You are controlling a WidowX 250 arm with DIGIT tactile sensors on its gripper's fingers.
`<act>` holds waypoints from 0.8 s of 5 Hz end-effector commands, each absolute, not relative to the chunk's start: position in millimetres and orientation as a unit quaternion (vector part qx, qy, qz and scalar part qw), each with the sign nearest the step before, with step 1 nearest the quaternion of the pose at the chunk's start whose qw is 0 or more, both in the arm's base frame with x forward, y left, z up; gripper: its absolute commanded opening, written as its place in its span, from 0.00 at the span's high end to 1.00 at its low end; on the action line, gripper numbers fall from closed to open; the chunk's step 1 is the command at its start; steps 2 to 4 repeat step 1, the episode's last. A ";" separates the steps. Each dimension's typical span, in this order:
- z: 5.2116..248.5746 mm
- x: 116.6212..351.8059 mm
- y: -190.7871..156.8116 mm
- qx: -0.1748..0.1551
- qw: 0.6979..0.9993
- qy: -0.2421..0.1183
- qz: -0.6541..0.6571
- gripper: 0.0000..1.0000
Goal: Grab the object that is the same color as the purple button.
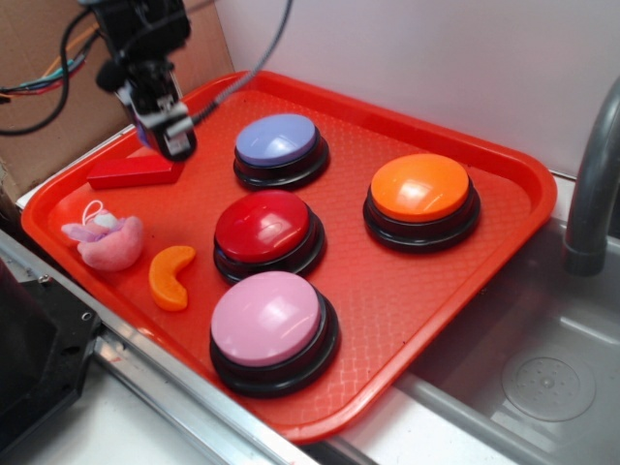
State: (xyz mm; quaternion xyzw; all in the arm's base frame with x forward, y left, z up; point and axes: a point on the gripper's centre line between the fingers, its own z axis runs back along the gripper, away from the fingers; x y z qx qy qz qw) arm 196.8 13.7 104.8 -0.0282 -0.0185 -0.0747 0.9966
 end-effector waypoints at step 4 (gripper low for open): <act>151.2 201.1 15.7 0.037 0.998 -0.053 0.009 1.00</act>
